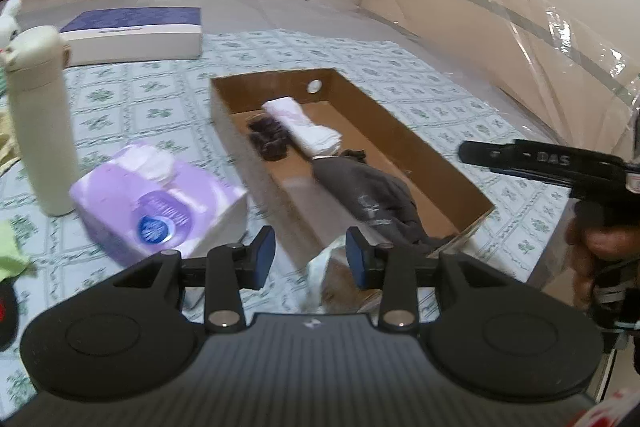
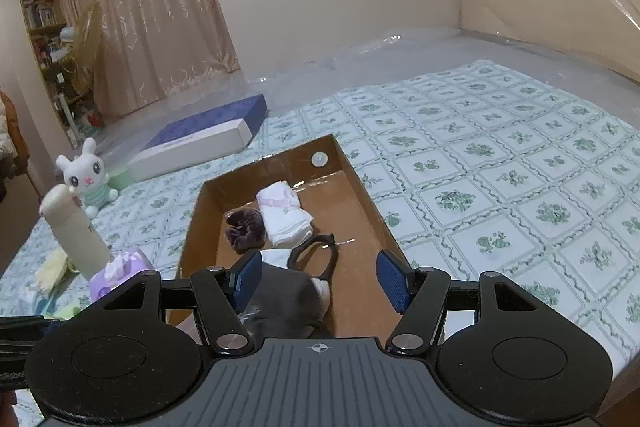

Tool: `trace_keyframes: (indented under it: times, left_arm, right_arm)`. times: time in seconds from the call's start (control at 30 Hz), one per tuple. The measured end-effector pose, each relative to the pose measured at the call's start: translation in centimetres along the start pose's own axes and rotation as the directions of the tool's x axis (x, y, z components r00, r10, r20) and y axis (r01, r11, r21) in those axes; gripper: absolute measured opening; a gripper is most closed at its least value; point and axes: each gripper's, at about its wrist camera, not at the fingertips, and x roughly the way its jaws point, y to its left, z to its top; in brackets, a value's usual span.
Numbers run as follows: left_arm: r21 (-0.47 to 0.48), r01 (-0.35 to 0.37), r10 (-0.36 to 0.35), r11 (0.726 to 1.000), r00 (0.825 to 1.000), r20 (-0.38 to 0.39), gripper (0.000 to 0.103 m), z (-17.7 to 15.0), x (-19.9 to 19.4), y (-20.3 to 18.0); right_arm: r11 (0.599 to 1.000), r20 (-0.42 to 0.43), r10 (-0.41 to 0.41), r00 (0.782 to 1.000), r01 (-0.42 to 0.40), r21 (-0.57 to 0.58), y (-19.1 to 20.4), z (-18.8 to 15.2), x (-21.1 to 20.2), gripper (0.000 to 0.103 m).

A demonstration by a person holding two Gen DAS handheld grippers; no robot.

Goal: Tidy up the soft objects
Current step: 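Open both tools to drop the tissue and grey cloth into the box, then move both open tools back toward the items on the bed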

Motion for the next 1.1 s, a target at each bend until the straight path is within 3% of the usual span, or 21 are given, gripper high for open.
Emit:
trace_keyframes:
  times: [0.53,1.1]
  left_arm:
    - [-0.029,-0.073,0.073,0.997,0.997,0.006,0.034,-3.5,-5.6,3.0]
    - [-0.050,-0.112,0.111,0.992,0.994,-0.019,0.034,-8.9,-11.3,6.0]
  right_arm:
    - [0.999,-0.001,0.034,0.999,-0.033,0.041,3.7,-3.9,-5.3,0.063]
    - [0.999,-0.140,0.013,0.990,-0.020,-0.049,10.8,-11.8,-8.0,0.064]
